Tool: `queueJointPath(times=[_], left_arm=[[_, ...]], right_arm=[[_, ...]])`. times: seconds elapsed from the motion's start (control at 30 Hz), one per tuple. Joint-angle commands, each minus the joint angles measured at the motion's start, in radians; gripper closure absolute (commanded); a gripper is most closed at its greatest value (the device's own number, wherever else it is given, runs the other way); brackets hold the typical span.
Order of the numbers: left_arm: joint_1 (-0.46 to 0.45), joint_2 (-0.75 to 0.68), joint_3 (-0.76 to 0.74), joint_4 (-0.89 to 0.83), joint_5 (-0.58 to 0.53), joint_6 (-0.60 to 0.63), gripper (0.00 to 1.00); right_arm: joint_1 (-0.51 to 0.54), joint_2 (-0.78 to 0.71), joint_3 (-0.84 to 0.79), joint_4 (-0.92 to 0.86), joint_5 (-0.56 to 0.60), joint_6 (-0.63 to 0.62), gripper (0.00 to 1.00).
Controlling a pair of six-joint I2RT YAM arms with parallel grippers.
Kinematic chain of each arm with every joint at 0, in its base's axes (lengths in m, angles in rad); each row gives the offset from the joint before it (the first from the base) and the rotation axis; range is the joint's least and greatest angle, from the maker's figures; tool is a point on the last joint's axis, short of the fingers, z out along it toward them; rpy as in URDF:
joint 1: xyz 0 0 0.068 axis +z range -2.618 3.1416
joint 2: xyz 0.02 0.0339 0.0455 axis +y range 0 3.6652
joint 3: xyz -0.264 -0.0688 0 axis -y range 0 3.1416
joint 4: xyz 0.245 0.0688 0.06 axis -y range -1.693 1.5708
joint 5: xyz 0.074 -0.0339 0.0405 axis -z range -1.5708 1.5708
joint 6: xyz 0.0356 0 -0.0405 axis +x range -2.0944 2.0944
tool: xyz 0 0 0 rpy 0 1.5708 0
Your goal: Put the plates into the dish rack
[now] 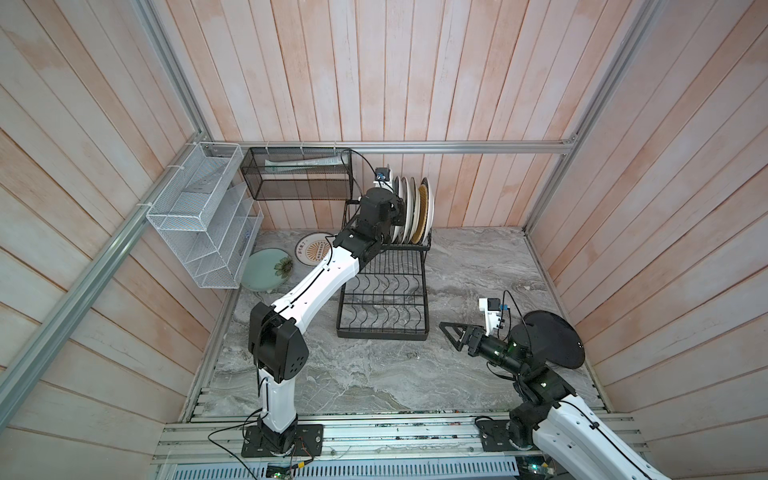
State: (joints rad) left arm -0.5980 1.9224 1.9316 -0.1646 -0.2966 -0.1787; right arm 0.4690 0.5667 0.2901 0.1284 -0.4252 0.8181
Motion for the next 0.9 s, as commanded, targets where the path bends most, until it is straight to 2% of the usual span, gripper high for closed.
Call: queueJointPath(times=[0.0,0.17,0.27,0.37,0.87], left_arm=[[-0.008,0.013,0.061,0.084,-0.044,0.041,1.00],[-0.008,0.033,0.058,0.076,-0.052,0.041,0.98],[-0.008,0.041,0.061,0.070,-0.050,0.040,0.87],[-0.007,0.041,0.064,0.067,-0.048,0.039,0.81],[-0.007,-0.001,0.103,0.029,-0.057,0.039,0.76]], right_arm=[[0.005,0.000,-0.009,0.025,-0.008,-0.002,0.02],[0.006,-0.005,-0.006,0.019,-0.006,-0.008,0.02],[0.007,-0.005,-0.008,0.019,-0.006,-0.007,0.02],[0.007,-0.003,-0.009,0.021,-0.007,-0.006,0.02],[0.007,-0.016,0.006,0.003,-0.004,-0.016,0.02]])
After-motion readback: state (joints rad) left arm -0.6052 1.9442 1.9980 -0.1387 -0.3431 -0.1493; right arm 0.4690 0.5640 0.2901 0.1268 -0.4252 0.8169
